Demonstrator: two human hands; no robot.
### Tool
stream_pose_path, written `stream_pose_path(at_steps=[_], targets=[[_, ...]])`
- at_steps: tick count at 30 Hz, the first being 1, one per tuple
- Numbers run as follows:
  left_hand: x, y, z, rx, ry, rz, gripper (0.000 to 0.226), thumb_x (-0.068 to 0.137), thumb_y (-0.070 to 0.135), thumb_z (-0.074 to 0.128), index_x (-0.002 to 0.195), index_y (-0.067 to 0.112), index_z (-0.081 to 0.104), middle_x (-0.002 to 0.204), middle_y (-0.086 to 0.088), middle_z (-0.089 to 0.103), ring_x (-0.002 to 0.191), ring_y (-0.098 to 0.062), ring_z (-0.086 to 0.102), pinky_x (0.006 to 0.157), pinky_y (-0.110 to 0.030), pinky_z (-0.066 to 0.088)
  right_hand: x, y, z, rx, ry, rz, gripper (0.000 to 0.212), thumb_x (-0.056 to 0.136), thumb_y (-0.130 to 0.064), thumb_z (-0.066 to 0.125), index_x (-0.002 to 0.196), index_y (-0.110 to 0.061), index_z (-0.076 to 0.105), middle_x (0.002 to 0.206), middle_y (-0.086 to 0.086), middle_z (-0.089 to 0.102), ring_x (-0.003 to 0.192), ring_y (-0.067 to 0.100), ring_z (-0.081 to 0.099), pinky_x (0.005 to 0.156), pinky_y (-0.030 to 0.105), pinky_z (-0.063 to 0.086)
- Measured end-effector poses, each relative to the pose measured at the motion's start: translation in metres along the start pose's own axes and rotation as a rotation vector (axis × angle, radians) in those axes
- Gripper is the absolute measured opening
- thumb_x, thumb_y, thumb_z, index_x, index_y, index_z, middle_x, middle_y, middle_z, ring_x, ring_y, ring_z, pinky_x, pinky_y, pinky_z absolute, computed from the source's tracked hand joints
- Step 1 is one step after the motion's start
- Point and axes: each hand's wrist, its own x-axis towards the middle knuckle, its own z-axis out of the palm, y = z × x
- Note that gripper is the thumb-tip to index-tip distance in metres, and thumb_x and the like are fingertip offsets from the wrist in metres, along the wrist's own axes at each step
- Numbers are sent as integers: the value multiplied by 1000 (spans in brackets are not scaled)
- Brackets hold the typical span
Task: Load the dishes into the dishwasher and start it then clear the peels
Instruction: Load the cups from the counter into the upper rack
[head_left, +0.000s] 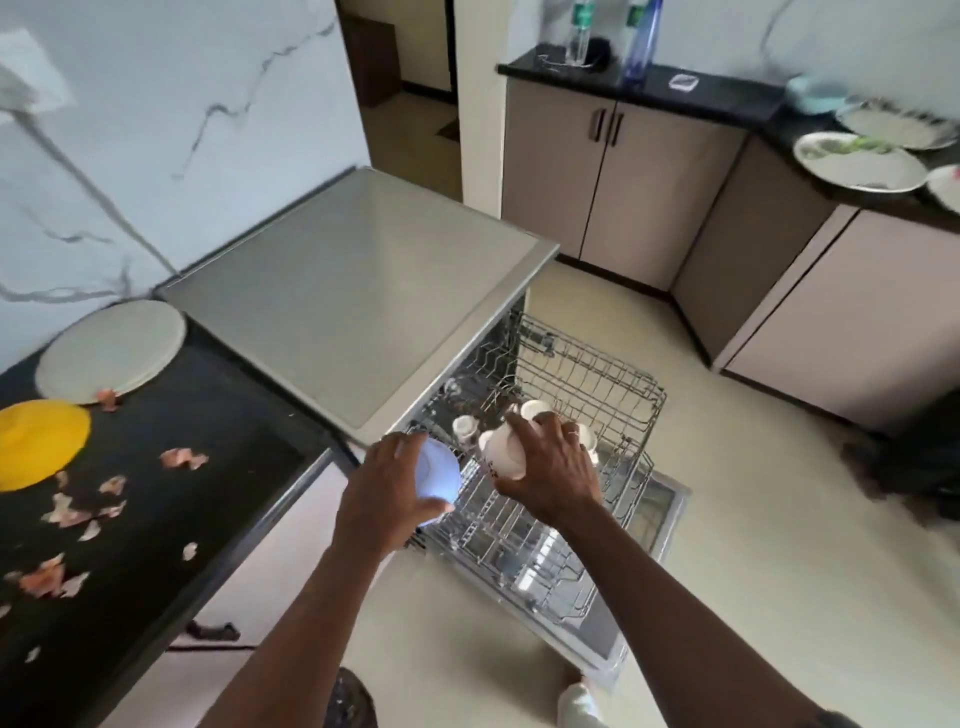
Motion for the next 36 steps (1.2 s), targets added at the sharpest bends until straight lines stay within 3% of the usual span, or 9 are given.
stream_pose_path(at_steps=[5, 13, 17, 27, 30, 36], targets=[[59, 49, 52, 40, -82, -80, 92, 63, 51, 84, 141, 24, 43, 136, -2, 50, 124, -27, 48, 97, -42, 47, 26, 84, 5, 24, -49, 39, 96, 74, -65, 71, 154, -38, 24, 152, 5, 27, 133, 32, 34, 104, 47, 45], [158, 69, 122, 79, -161, -121, 93, 65, 56, 79, 142, 23, 38, 132, -6, 49, 120, -28, 49, 91, -46, 52, 77, 190, 21, 103, -63, 148, 94, 77, -63, 73, 155, -36, 26, 150, 4, 33, 132, 29, 35, 105, 43, 44], [221, 74, 157, 95, -154, -92, 93, 67, 50, 85, 143, 18, 39, 136, -10, 50, 122, -30, 50, 95, -45, 50, 122, 231, 36, 141, -25, 243, 94, 75, -58, 78, 152, -35, 30, 148, 8, 38, 130, 31, 38, 102, 46, 47], [367, 67, 273, 155, -227, 28, 101, 67, 46, 87, 148, 15, 35, 145, -13, 44, 131, -33, 43, 101, -47, 46, 231, 299, 103, 121, -11, 318, 92, 73, -46, 84, 149, -31, 33, 143, 9, 41, 128, 37, 41, 96, 48, 50], [389, 54, 308, 180, -306, 69, 101, 68, 44, 87, 147, 12, 33, 146, -13, 43, 133, -33, 42, 102, -45, 44, 244, 311, 131, 107, -54, 328, 88, 76, -49, 81, 148, -30, 34, 141, 8, 41, 128, 38, 41, 95, 51, 50], [419, 38, 356, 188, -362, 145, 100, 64, 43, 90, 143, 9, 39, 144, -12, 41, 132, -32, 40, 105, -43, 43, 269, 324, 171, 161, -34, 459, 83, 74, -52, 81, 136, -20, 36, 134, 11, 49, 118, 39, 49, 86, 44, 47]])
